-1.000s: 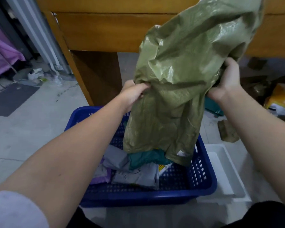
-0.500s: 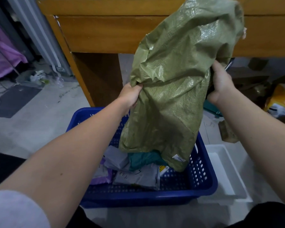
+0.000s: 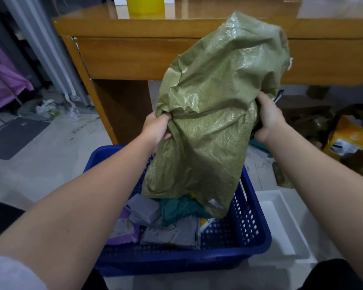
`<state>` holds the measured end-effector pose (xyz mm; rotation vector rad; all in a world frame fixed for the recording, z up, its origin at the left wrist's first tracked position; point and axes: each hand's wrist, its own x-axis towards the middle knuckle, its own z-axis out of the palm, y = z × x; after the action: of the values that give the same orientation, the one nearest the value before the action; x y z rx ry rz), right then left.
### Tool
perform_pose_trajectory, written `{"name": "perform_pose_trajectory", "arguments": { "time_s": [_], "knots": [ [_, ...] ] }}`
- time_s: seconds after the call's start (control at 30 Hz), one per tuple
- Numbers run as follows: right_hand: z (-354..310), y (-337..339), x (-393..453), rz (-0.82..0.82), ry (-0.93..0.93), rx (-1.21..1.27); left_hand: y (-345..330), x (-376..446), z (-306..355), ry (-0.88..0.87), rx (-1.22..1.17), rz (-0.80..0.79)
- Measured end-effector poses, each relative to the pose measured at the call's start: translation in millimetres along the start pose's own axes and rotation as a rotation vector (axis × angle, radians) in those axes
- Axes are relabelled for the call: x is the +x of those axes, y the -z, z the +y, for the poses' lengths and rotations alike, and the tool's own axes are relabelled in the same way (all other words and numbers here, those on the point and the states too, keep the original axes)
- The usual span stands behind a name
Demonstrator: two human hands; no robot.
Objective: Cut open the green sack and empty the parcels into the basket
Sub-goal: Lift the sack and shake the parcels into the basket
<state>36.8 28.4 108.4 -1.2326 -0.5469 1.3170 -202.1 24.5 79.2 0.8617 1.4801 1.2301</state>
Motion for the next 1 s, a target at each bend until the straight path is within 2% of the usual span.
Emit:
{"name": "perform_pose_trajectory", "arguments": {
  "time_s": [0.33, 0.5, 0.63, 0.77, 0.9, 1.0],
  "knots": [
    [-18.3, 2.2, -21.3, -0.034, 0.039, -0.161, 0.2, -2.4, 7.8, 0.136, -0.317, 0.037],
    [5.0, 22.4, -25.0, -0.074, 0.002, -0.104, -2.5, -2.3, 13.6, 0.165, -0.387, 0.098],
    [23.6, 30.7, -30.7, -0.042, 0.044, -0.012, 0.6, -3.9, 20.1, 0.198, -0.492, 0.18],
    [32.7, 44.8, -29.3, -0.03, 0.028, -0.161, 9.9, -2.0, 30.2, 0.213, -0.644, 0.233],
    [45.9, 31.0, -34.5, -0.119, -0.065, -0.305, 5.1, -5.4, 37.8, 0.231, -0.713, 0.207],
    [39.5, 5.6, -30.6, -0.177, -0.038, -0.255, -0.3, -13.5, 42.9, 0.245, -0.643, 0.145]
  ]
}}
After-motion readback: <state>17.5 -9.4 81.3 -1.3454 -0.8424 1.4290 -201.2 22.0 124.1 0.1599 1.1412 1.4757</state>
